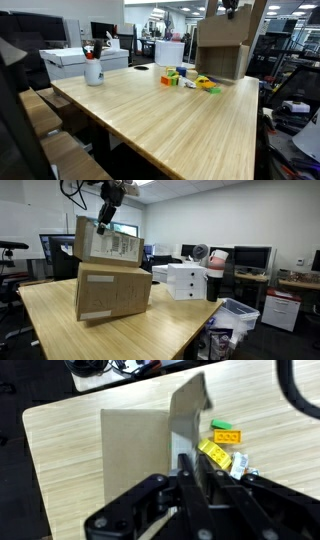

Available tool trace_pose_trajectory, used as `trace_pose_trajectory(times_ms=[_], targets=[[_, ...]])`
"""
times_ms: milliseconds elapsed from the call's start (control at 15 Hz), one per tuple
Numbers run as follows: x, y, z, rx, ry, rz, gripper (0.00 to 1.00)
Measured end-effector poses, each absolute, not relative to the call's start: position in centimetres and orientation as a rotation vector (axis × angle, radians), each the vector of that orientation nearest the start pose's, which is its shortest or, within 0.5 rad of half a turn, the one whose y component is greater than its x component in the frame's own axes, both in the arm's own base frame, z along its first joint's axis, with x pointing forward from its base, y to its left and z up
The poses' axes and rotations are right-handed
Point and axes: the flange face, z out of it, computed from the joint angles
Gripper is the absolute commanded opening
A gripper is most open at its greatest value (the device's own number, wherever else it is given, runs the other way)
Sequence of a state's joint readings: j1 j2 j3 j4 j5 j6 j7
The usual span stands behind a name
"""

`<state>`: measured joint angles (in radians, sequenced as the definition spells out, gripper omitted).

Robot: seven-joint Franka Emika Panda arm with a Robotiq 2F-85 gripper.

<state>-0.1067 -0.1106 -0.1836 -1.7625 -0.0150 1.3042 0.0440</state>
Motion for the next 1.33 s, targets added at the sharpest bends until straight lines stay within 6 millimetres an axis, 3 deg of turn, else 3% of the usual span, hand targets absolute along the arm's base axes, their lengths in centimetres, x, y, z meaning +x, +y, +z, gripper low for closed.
trace_pose_trajectory(times_ms=[400, 667, 1000, 1200, 1267, 1333], targets=[[46.7, -15.1, 56.2, -3.014, 0.521, 0.578, 0.79], [46.9, -14.7, 56.1, -3.024, 0.507, 0.582, 0.97], [47.3, -13.1, 57.4, -3.050, 0.459, 0.542, 1.00], [47.4, -11.1, 58.2, -3.070, 0.401, 0.520, 1.00], [47.4, -10.1, 58.2, -3.080, 0.371, 0.520, 0.75], [47.4, -9.2, 58.0, -3.091, 0.345, 0.528, 0.74]])
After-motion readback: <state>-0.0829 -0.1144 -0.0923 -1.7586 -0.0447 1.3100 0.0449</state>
